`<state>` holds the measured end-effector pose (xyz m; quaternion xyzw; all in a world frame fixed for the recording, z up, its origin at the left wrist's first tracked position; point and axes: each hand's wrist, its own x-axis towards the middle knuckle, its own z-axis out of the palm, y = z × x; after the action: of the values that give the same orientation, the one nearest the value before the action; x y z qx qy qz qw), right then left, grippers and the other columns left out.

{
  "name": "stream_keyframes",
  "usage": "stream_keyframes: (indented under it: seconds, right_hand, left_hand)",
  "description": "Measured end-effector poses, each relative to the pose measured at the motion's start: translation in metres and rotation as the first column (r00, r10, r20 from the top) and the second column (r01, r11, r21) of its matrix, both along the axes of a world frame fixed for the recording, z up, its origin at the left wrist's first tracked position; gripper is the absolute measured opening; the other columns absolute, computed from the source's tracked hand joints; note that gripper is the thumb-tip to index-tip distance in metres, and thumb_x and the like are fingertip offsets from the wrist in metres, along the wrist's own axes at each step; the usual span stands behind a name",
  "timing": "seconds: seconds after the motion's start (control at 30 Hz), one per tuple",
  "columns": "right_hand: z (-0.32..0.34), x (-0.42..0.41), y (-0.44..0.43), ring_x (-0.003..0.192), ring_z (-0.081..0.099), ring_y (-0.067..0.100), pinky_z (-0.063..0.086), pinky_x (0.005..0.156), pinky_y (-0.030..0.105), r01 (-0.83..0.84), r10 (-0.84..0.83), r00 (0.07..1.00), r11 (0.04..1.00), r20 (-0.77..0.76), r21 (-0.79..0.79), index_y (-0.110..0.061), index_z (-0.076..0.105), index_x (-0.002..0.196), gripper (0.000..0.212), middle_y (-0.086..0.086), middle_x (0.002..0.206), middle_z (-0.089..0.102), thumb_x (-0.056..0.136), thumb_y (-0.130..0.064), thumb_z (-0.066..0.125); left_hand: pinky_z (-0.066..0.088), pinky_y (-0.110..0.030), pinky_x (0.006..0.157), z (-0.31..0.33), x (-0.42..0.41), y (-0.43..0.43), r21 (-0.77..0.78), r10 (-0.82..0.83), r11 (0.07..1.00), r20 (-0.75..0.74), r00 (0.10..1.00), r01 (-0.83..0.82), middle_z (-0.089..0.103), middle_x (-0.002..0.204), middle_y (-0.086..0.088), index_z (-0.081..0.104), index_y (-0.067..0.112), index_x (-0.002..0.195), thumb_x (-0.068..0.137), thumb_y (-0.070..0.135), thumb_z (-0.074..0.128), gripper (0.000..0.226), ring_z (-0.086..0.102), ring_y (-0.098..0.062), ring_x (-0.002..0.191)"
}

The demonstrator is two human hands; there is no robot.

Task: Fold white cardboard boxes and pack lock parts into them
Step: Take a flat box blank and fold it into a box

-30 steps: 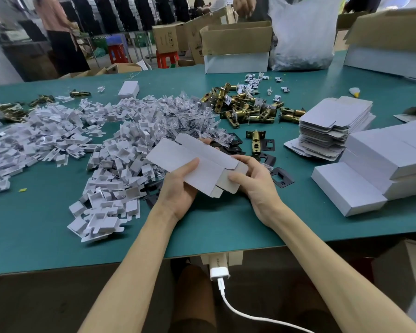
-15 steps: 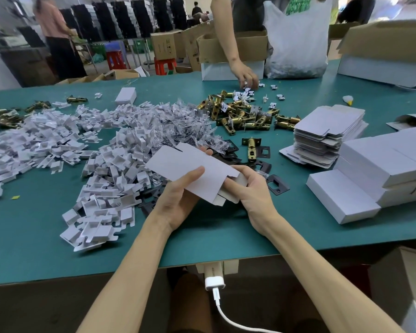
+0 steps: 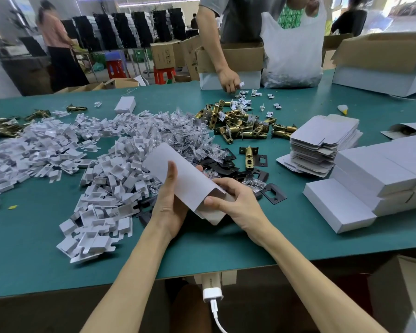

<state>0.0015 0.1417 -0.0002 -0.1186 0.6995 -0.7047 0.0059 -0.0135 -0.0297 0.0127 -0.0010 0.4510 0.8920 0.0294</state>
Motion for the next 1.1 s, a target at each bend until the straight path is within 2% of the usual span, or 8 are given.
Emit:
stream_keyframes:
  seconds: [0.17,0.27,0.4,0.47,0.53,0.8,0.97,1.1]
  right_hand:
    - [0.002,0.004,-0.004,0.104,0.069,0.014,0.052,0.089,0.032,0.000,0.000,1.000,0.993,-0.002,0.121,-0.025,0.068,0.118,0.049,-0.003,0.108,0.076,0.081,-0.057,0.069]
    - [0.002,0.005,-0.004,0.097,0.072,0.015,0.054,0.084,0.034,0.026,-0.027,1.000,0.992,0.005,0.122,-0.023,0.070,0.115,0.042,-0.003,0.104,0.077,0.085,-0.053,0.065]
    - [0.000,0.004,-0.003,0.090,0.068,0.020,0.049,0.078,0.034,0.096,-0.093,0.995,0.987,-0.024,0.128,-0.015,0.071,0.111,0.032,-0.003,0.101,0.075,0.095,-0.042,0.063]
    - [0.001,0.004,-0.002,0.076,0.056,0.023,0.038,0.071,0.037,0.122,-0.121,0.993,0.988,-0.016,0.097,-0.003,0.067,0.098,0.040,0.000,0.088,0.067,0.098,-0.042,0.057]
    - [0.002,0.004,-0.001,0.074,0.047,0.018,0.032,0.071,0.035,0.145,-0.146,0.989,0.989,0.023,0.040,0.004,0.060,0.090,0.047,0.003,0.081,0.057,0.098,-0.042,0.055]
    - [0.007,0.007,-0.001,0.077,0.047,0.019,0.033,0.072,0.035,0.131,-0.132,0.991,0.990,0.026,0.056,0.013,0.058,0.093,0.042,0.010,0.083,0.057,0.107,-0.025,0.051]
    - [0.014,0.011,-0.004,0.071,0.031,0.024,0.021,0.067,0.037,0.133,-0.133,0.991,0.990,-0.007,0.047,0.005,0.039,0.071,0.054,0.010,0.075,0.037,0.107,-0.033,0.050]
    - [0.013,0.012,-0.003,0.074,0.042,0.023,0.029,0.068,0.037,0.147,-0.148,0.989,0.988,0.023,0.035,0.018,0.050,0.084,0.050,0.013,0.078,0.051,0.108,-0.026,0.049]
  left_hand:
    - [0.062,-0.046,0.092,-0.003,-0.001,0.001,-0.164,0.082,0.983,-0.044,0.996,-0.089,0.077,0.108,-0.012,0.071,0.007,0.116,0.039,0.079,0.090,0.106,0.074,-0.028,0.098]
    - [0.058,-0.051,0.098,-0.005,0.000,0.003,-0.220,0.099,0.969,-0.079,0.992,-0.114,0.074,0.121,-0.019,0.062,-0.002,0.130,0.047,0.076,0.090,0.117,0.071,-0.037,0.110]
    - [0.053,-0.053,0.106,-0.008,0.000,0.004,-0.250,0.037,0.967,-0.080,0.996,-0.056,0.071,0.129,-0.019,0.061,0.002,0.134,0.075,0.073,0.072,0.092,0.068,-0.038,0.121]
    - [0.049,-0.052,0.110,-0.008,0.000,0.003,-0.259,0.001,0.966,-0.036,0.999,-0.011,0.070,0.132,-0.017,0.062,0.008,0.136,0.092,0.070,0.053,0.077,0.065,-0.035,0.125]
    - [0.049,-0.048,0.108,-0.007,-0.002,0.001,-0.269,-0.042,0.962,-0.023,0.999,0.035,0.070,0.133,-0.016,0.065,0.012,0.135,0.100,0.062,0.051,0.063,0.064,-0.035,0.127]
    - [0.055,-0.045,0.105,-0.009,-0.001,0.003,-0.290,-0.045,0.956,-0.007,0.999,0.041,0.072,0.127,-0.019,0.066,-0.001,0.129,0.094,0.033,0.067,0.049,0.069,-0.035,0.117]
    - [0.062,-0.039,0.085,-0.010,-0.003,0.000,-0.246,-0.044,0.968,-0.006,0.999,0.041,0.075,0.120,-0.018,0.072,0.006,0.119,0.090,0.021,0.073,0.033,0.074,-0.028,0.101]
    - [0.062,-0.034,0.080,-0.013,-0.004,0.003,-0.280,-0.068,0.958,0.006,0.998,0.067,0.075,0.121,-0.016,0.069,0.005,0.125,0.097,0.027,0.067,0.036,0.075,-0.027,0.102]
